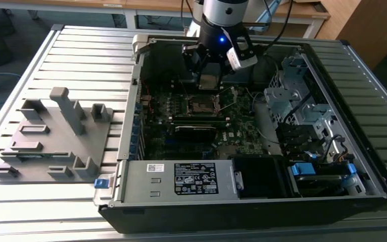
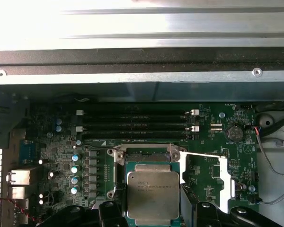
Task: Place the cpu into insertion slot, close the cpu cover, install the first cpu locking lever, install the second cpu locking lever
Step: 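Place the cpu into insertion slot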
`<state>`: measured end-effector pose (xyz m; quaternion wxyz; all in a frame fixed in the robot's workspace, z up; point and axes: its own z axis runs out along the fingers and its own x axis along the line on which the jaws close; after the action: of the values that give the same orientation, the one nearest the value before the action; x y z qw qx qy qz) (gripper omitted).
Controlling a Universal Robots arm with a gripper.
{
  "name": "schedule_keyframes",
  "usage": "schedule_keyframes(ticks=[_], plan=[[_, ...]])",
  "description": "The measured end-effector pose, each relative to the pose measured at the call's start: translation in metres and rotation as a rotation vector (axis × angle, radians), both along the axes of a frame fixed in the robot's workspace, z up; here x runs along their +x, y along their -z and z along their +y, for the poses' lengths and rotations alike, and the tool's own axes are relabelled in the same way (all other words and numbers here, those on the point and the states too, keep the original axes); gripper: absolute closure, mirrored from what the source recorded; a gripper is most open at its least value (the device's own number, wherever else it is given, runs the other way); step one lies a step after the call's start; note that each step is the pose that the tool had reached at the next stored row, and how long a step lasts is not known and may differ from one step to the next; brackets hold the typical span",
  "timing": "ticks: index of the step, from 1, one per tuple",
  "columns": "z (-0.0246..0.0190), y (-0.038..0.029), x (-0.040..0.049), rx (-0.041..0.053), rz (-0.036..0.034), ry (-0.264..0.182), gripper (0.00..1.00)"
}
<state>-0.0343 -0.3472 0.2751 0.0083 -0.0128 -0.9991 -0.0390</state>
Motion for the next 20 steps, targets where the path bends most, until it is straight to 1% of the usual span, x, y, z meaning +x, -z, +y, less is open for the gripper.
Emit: schedule_keyframes(ticks=[20], plan=[[0.0000,0.0014,0.0000,0.0002,-0.0002,0.000,0.46]])
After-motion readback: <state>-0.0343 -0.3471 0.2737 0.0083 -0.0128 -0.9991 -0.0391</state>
